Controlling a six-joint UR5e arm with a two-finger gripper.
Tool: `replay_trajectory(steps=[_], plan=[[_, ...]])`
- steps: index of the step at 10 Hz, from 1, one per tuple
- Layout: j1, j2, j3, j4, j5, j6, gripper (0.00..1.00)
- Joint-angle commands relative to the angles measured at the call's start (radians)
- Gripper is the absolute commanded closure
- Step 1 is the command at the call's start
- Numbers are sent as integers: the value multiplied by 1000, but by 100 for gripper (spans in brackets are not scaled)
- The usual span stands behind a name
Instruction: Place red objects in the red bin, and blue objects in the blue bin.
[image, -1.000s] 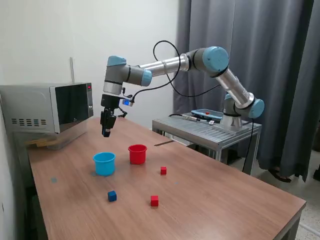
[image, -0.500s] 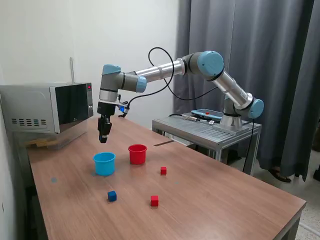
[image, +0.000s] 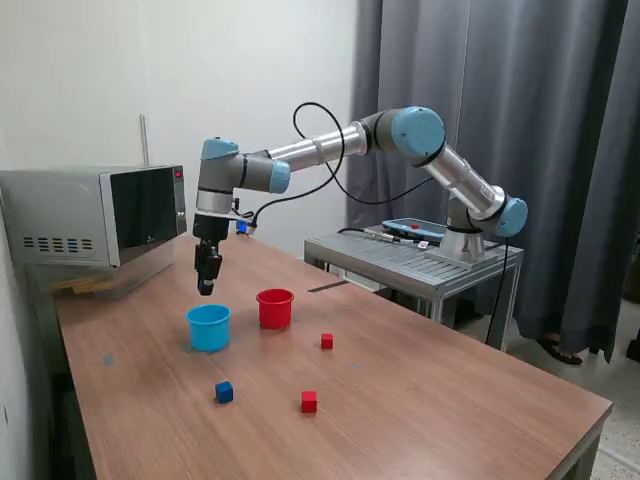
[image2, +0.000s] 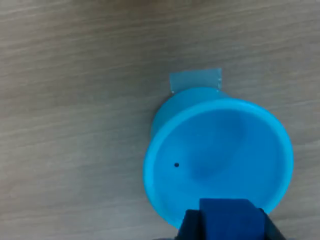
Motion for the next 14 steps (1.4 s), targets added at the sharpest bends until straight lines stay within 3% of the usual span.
replay_trajectory(steps=[1, 10, 11, 14], plan=[[0, 9, 3, -3, 30, 0, 100], [0, 32, 3, -6, 32, 0, 100], [0, 32, 3, -6, 32, 0, 0], [2, 32, -1, -7, 30, 0, 0]])
